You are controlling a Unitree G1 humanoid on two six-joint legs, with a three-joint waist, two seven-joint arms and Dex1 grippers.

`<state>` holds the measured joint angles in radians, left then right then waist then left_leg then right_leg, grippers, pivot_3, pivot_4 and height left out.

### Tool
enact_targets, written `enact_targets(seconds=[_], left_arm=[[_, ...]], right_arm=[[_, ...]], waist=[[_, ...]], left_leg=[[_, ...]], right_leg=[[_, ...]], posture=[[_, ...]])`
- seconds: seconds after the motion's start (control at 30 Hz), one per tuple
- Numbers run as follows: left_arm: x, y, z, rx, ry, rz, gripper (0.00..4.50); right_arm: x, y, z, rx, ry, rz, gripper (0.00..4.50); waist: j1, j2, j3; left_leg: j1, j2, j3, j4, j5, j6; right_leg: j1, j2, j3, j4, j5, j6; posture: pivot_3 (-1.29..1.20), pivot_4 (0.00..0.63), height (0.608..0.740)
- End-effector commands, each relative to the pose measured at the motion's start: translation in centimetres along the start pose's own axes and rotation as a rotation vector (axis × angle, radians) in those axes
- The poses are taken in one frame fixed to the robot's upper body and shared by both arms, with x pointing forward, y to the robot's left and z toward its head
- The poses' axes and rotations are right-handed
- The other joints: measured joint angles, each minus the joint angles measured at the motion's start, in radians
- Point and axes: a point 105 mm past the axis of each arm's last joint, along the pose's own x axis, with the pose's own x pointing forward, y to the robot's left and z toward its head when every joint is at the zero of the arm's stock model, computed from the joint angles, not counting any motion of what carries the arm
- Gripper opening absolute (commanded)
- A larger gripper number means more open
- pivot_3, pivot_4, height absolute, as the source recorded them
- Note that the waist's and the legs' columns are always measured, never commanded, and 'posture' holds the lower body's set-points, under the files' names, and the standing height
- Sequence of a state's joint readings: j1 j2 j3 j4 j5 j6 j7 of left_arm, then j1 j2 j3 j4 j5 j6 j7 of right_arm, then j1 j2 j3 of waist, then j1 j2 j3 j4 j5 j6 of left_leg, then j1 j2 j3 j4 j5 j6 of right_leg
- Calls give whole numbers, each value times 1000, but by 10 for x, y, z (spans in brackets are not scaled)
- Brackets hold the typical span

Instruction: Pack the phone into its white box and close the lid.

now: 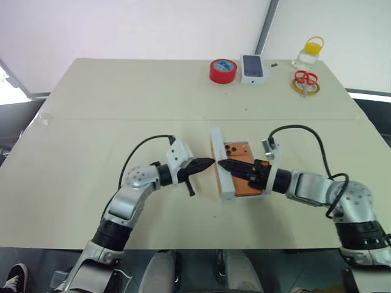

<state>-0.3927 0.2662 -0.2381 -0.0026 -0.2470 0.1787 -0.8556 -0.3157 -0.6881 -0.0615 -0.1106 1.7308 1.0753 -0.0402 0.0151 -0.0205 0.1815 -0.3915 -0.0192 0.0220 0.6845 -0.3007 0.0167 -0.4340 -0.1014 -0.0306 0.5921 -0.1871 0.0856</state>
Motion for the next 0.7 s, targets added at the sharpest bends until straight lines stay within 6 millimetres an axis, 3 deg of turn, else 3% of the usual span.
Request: enact_targets(seconds=[0.03,0.17,0.37,0.4,0.5,0.67,0.7], left_arm=[[10,-6,6,24,-27,-37,0],[16,-7,-8,-16,8,-33,0],[6,4,-14,-13,32,-3,0],[2,5,-15,-14,43,-2,0],[-9,3,-18,-17,69,-26,0],[-22,-4,-20,-61,99,-61,0],[-24,-6,-23,-65,115,-66,0]], right_arm=[[-26,-15,10,-109,-28,-101,3457],[-60,-33,18,-203,-66,-231,3457],[-68,-42,39,-453,-143,-371,3457],[-63,-36,41,-494,-151,-347,3457],[-53,-33,39,-652,-128,-349,2596],[-46,-39,44,-818,-130,-392,52],[-44,-39,45,-848,-125,-390,52]], waist=[[1,0,0],[0,0,0],[-5,1,0],[-4,1,0],[-3,1,0],[0,1,0],[-1,1,1]], left_leg=[[0,0,0,0,0,0],[0,0,-1,0,0,1],[1,2,0,0,-1,1],[0,3,0,0,-1,1],[0,4,0,0,-1,1],[-1,3,0,0,-1,1],[-1,3,0,0,-1,1]], right_leg=[[0,0,0,0,0,0],[2,0,-1,-3,0,0],[1,3,0,-3,0,1],[0,4,0,-3,0,1],[0,5,0,-3,0,1],[0,4,0,-4,0,0],[0,3,0,-4,0,0]], posture=[[0,150,740],[0,150,740],[0,150,740],[0,150,740],[0,150,740],[0,150,740],[0,150,740]])
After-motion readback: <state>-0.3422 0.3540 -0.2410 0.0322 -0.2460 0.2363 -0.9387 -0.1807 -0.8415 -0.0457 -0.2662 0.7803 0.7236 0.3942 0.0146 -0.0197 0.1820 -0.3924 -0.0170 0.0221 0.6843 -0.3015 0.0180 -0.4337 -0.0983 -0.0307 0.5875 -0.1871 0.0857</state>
